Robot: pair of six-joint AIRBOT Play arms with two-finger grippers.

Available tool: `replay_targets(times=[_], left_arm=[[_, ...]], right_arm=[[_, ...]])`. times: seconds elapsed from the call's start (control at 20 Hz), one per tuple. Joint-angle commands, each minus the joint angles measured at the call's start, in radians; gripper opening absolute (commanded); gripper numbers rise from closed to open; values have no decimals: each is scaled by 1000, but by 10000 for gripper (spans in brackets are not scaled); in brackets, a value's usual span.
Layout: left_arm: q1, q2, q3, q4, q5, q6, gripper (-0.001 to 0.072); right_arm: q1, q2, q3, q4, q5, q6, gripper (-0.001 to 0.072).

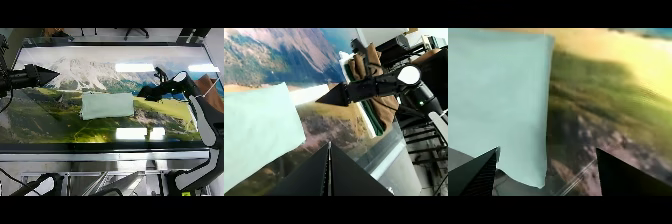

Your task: Fold the shirts.

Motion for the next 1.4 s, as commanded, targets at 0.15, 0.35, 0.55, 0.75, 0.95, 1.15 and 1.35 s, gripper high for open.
replay_targets(times=[0.15,0.35,0.55,0.75,0.95,1.15,1.35], left_arm=[[0,0,0,6,-2,3,15],[0,0,-1,6,-2,8,15],[0,0,-1,6,2,8,16],[0,0,-1,6,-1,8,16],[0,0,-1,6,-27,8,16],[0,0,-1,7,-60,24,15],[0,0,-1,6,-59,24,16]], right_arm=[[102,-111,-34,67,-58,-10,691],[178,-127,-24,154,-106,-75,421],[192,-122,83,157,-45,-84,35],[153,-57,237,157,-26,-75,16],[-18,0,437,164,-21,11,15],[-225,11,622,215,-43,54,15],[-467,18,642,249,-179,52,15]])
